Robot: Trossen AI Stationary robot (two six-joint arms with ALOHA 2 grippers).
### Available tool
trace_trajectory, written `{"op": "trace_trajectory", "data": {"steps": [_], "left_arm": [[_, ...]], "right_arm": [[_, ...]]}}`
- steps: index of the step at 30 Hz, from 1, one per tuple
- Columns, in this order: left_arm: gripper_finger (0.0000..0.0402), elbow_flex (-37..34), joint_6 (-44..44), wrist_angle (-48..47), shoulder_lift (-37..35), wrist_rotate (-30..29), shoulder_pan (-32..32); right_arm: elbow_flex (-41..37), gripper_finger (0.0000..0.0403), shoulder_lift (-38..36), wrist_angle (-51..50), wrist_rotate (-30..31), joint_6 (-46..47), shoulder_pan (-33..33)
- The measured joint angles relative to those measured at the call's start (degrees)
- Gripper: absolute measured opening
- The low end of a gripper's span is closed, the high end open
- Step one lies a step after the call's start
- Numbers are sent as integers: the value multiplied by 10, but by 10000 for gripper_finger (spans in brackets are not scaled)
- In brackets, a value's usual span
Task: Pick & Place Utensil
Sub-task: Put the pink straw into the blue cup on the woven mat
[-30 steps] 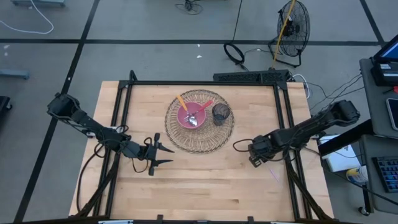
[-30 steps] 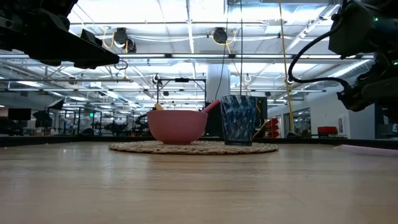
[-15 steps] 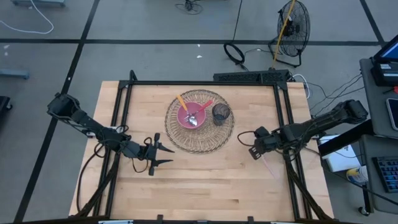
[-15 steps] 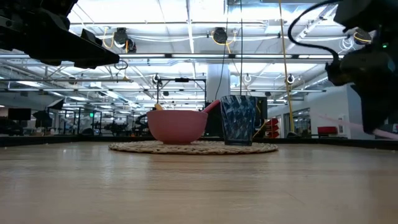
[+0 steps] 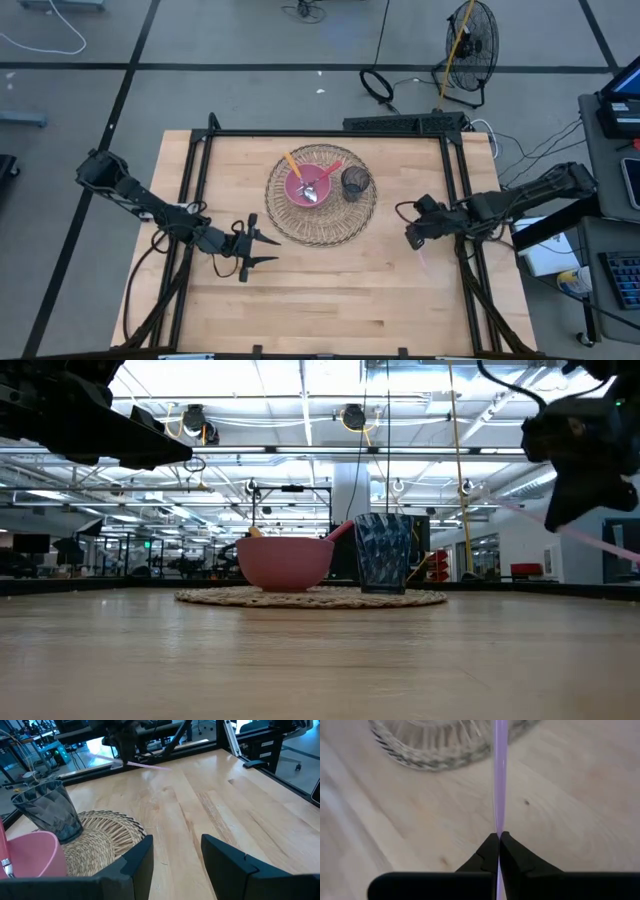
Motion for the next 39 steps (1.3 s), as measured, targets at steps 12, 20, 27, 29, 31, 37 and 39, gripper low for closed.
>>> {"op": "trace_trajectory", "data": {"steps": [12, 20, 27, 29, 31, 37, 39], "left_arm": [[170, 0, -2, 6, 0, 0, 0], [170, 0, -4, 22, 0, 0, 0], [170, 0, -19, 35, 0, 0, 0], [170, 0, -25, 35, 0, 0, 0], [170, 0, -33, 35, 0, 0, 0], [170, 0, -40, 38, 0, 0, 0], [170, 0, -40, 41, 0, 0, 0]], "right_arm": [[1, 0, -87, 112, 51, -142, -2], [1, 0, -113, 217, 48, -295, -38], [1, 0, -125, 339, 48, -456, -74], [1, 0, -126, 376, 48, -493, -85], [1, 0, -126, 415, 48, -528, -96], [1, 0, -126, 520, 48, -607, -128], [1, 0, -126, 546, 48, -627, -136]]}}
